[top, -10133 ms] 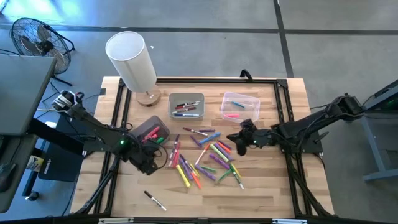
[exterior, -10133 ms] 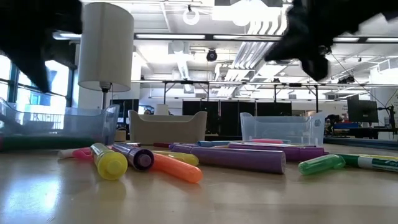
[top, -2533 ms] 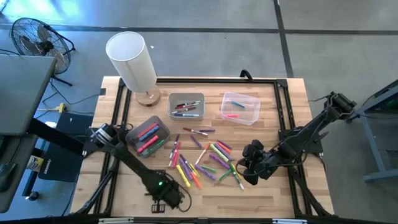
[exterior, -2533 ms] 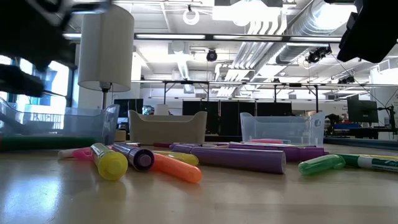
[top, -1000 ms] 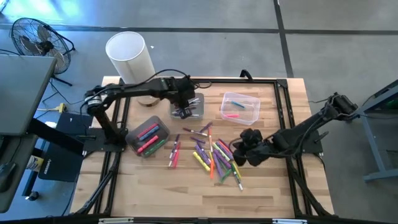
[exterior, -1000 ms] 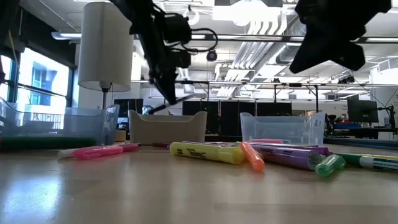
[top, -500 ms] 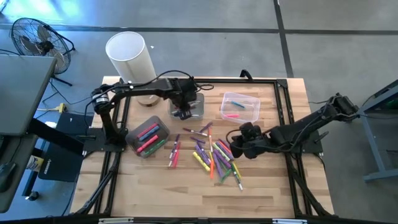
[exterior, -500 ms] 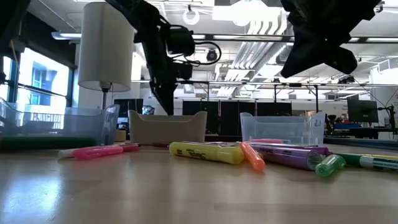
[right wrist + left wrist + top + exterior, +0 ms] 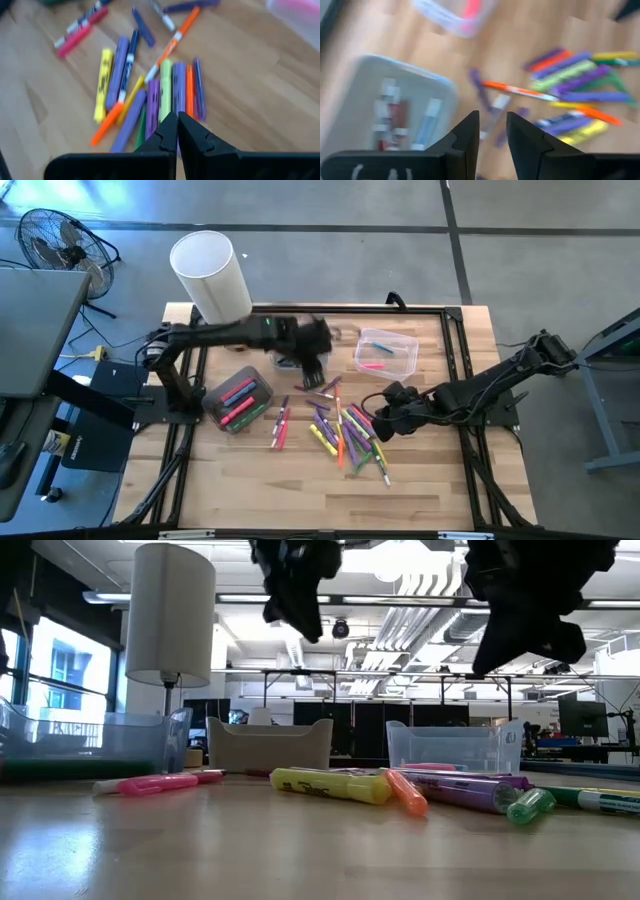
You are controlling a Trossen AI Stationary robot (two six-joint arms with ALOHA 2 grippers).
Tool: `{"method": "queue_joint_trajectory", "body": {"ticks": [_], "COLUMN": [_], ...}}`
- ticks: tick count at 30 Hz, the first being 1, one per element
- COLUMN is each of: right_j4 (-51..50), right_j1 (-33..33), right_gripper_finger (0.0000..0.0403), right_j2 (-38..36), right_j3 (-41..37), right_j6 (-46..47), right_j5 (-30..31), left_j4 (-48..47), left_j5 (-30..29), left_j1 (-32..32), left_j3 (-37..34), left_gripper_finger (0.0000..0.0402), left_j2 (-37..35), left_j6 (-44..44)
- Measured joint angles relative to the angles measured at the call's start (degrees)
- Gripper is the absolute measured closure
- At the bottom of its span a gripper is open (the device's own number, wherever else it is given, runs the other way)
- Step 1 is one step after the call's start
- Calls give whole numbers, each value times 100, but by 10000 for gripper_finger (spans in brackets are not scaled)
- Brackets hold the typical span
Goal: Pick & Place Markers
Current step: Put the yellow pen into the transparent bin
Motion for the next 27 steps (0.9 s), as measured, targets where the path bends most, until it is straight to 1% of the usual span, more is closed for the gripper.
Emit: {"method": "queue_joint_trajectory", "body": {"ticks": [4, 7, 9, 10, 11, 13, 15, 19, 22, 25, 27], "right_j4": [-84, -101, -113, -121, -128, -129, -133, -241, -426, -620, -937], "right_j1": [4, 40, 89, 128, 166, 253, 387, 778, 1084, 1292, 1362], "right_gripper_finger": [402, 402, 402, 402, 402, 402, 402, 403, 403, 403, 403], "right_j2": [0, 0, 0, 0, 0, 0, 0, 9, 92, 258, 482], "right_j3": [0, 0, 0, 0, 0, 0, 0, 0, 0, 32, 251], "right_j6": [-25, -172, -245, -250, -236, -121, -5, 497, 1059, 1648, 1919], "right_j5": [-399, -626, -676, -672, -667, -627, -529, -274, -171, -249, -390], "left_j4": [323, 586, 783, 995, 1119, 1074, 1037, 1368, 1593, 1693, 1721], "left_j5": [59, 82, 115, 160, 197, 229, 276, 325, 427, 479, 441], "left_j1": [-775, -1283, -1569, -1687, -1795, -1991, -2183, -2455, -2516, -2495, -2490], "left_j3": [-72, -295, -510, -620, -735, -953, -1130, -1600, -2001, -2356, -2628], "left_gripper_finger": [319, 351, 382, 391, 395, 391, 396, 400, 400, 401, 401], "left_j2": [31, 139, 147, 130, 116, 116, 130, 119, 54, -139, -382], "left_j6": [-505, -831, -1008, -1109, -1232, -1408, -1476, -1444, -1381, -1244, -1122]}}
